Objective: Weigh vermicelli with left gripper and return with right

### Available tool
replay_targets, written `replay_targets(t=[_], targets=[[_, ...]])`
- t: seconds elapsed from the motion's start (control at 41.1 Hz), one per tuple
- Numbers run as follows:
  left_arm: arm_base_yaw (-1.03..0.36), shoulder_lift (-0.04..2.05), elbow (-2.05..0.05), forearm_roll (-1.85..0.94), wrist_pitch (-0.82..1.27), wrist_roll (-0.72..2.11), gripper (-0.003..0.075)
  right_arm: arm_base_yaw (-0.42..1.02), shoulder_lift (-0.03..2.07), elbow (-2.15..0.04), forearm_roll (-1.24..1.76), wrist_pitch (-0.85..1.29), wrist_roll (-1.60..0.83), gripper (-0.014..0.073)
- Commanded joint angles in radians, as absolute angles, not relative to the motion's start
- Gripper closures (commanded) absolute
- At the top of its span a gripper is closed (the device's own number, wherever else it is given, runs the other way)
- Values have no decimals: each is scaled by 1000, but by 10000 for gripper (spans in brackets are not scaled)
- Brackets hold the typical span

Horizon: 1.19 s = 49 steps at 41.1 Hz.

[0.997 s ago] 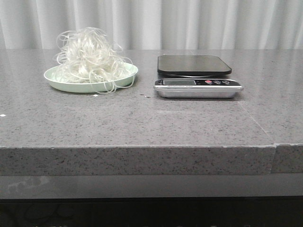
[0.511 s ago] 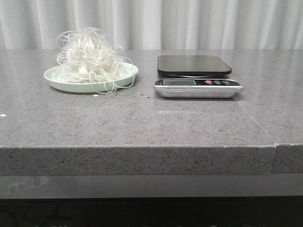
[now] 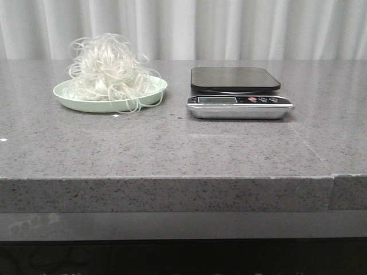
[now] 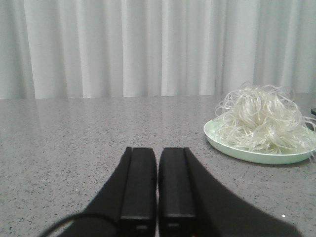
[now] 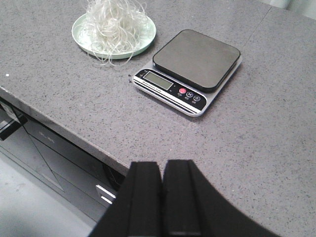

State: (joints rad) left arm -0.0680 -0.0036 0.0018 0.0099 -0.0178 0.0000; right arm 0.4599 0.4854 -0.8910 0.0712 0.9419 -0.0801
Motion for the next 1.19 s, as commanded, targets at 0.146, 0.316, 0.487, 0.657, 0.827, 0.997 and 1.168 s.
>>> replay_targets(t=[0.146,0.316,0.487,0.657,0.827,0.997,1.168], targets=[[-66,-25,9,0,-100,-7,579,455,492,-913,75,881,-82,435],[-66,-25,9,0,-100,-7,579,455,491,-911,75,876,-82,435],[-66,-25,9,0,-100,-7,579,380,422,-816,73,801,-82,435],[-69,-25,9,0,-100,-7,579,208,264,-566,73,493,-82,435],[-69,-25,9,0,-100,-7,579,73,120,-318,76,286,-82,435],[-69,-25,9,0,-100,-7,579,34,30,-127,76,175,-82,435],[-69,-25,9,0,-100,-7,579,36,-29,-3,76,69,-82,435]])
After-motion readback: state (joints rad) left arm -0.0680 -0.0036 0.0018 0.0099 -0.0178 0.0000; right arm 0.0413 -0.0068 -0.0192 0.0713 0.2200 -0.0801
